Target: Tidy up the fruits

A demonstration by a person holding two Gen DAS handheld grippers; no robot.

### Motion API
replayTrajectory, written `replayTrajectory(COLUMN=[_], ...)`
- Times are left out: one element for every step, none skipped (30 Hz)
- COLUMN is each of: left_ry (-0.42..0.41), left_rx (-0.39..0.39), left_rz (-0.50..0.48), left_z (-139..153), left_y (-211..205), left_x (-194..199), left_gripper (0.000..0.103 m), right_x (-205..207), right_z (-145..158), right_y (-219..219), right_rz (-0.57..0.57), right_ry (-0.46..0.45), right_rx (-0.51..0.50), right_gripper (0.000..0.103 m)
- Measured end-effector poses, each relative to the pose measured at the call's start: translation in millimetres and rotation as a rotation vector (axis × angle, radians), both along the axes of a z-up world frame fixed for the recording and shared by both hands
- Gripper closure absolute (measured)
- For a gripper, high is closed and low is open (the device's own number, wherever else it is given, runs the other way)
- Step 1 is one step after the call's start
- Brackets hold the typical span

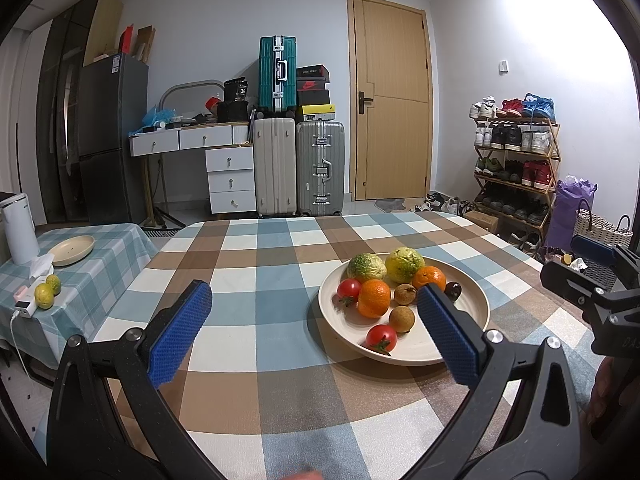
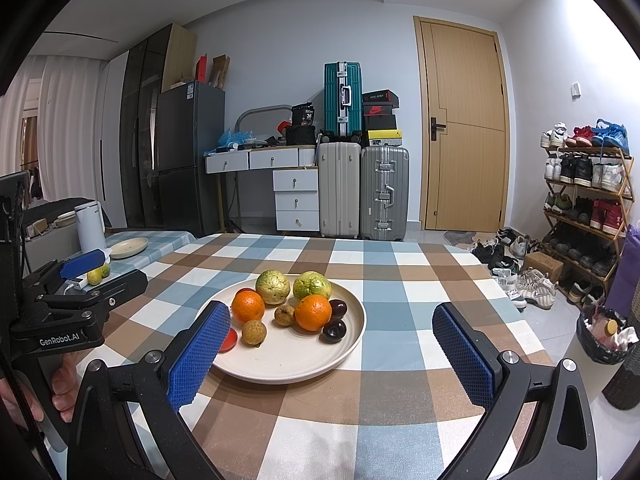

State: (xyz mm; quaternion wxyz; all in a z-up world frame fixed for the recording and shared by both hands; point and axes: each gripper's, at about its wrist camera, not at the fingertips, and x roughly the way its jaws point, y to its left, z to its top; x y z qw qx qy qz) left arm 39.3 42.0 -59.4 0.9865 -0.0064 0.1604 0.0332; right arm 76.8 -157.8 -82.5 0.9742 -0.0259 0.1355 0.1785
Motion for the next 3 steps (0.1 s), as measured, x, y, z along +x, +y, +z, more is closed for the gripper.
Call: replayTrajectory(left_ry=[0.001, 0.001, 0.0], left_rx=[0.001, 0.0, -0.001], left_rz=[0.0, 0.001, 0.0], left_z=[0.1, 0.2, 0.2], left_y=[-1.0, -0.8, -0.8], left_x=[1.3, 1.1, 1.1], left_gripper=[0.0, 0.0, 0.0], right_x=[0.3, 0.0, 0.1], right_z=[-0.3, 0.0, 0.0], right_y=[0.0, 0.0, 0.0], right_rz=[0.0, 0.0, 0.0], right_ry=[0.0, 0.0, 0.0], right_rx=[0.0, 0.0, 0.0], right_gripper=[0.0, 0.0, 0.0])
